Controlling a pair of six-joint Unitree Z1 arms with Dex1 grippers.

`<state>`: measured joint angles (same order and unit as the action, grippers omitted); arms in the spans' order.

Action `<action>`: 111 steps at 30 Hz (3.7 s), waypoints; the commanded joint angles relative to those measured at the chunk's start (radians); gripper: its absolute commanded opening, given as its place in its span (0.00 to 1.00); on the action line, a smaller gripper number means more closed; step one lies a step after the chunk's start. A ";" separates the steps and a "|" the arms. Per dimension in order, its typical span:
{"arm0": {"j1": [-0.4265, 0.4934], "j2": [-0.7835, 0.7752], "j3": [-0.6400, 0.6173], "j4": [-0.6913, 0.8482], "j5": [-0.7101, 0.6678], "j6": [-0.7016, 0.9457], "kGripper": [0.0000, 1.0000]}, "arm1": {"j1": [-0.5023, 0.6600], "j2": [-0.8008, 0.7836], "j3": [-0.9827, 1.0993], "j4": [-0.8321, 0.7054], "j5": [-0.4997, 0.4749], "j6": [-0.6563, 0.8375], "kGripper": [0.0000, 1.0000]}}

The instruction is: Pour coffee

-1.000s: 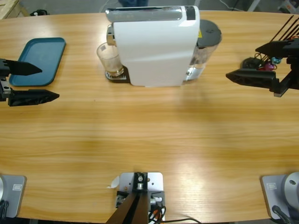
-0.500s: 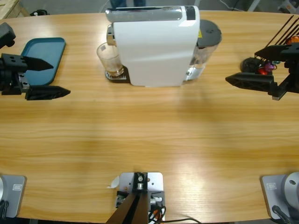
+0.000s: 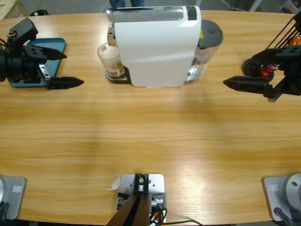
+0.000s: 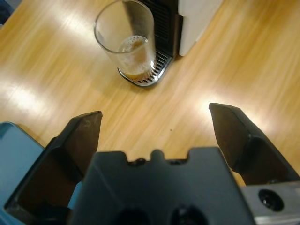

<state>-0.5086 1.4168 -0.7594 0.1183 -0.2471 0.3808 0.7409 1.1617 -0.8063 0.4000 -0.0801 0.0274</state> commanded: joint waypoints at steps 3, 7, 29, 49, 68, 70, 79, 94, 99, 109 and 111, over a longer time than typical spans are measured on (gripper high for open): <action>0.021 0.148 0.034 -0.132 -0.051 0.086 0.99 | -0.004 0.055 0.033 -0.009 -0.029 0.011 1.00; 0.055 0.195 0.056 -0.223 -0.067 0.094 1.00 | -0.004 0.082 0.033 -0.009 -0.029 0.013 1.00; 0.113 0.408 -0.013 -0.405 -0.225 0.092 1.00 | -0.004 0.171 0.042 -0.071 -0.038 0.013 1.00; 0.086 0.481 -0.089 -0.405 -0.289 0.081 1.00 | -0.005 0.187 0.053 -0.090 -0.040 0.013 1.00; 0.083 0.506 -0.125 -0.394 -0.304 0.083 0.96 | -0.005 0.197 0.056 -0.109 -0.038 0.017 1.00; 0.082 0.508 -0.127 -0.394 -0.311 0.083 0.89 | -0.005 0.197 0.055 -0.109 -0.038 0.017 1.00; 0.081 0.511 -0.130 -0.382 -0.325 0.092 0.73 | -0.005 0.196 0.055 -0.109 -0.038 0.020 1.00; 0.081 0.507 -0.108 -0.375 -0.309 0.086 0.55 | -0.005 0.202 0.058 -0.119 -0.037 0.026 1.00; 0.081 0.498 -0.093 -0.373 -0.282 0.084 0.52 | -0.005 0.202 0.058 -0.121 -0.036 0.026 1.00; 0.081 0.460 -0.061 -0.373 -0.220 0.089 0.35 | -0.005 0.201 0.058 -0.125 -0.035 0.026 1.00; 0.081 0.455 -0.054 -0.373 -0.221 0.090 0.27 | -0.005 0.201 0.056 -0.127 -0.035 0.026 1.00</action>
<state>-0.4264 1.8603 -0.8774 -0.2698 -0.5055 0.4638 0.7409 1.3387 -0.7819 0.2853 -0.1014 0.0420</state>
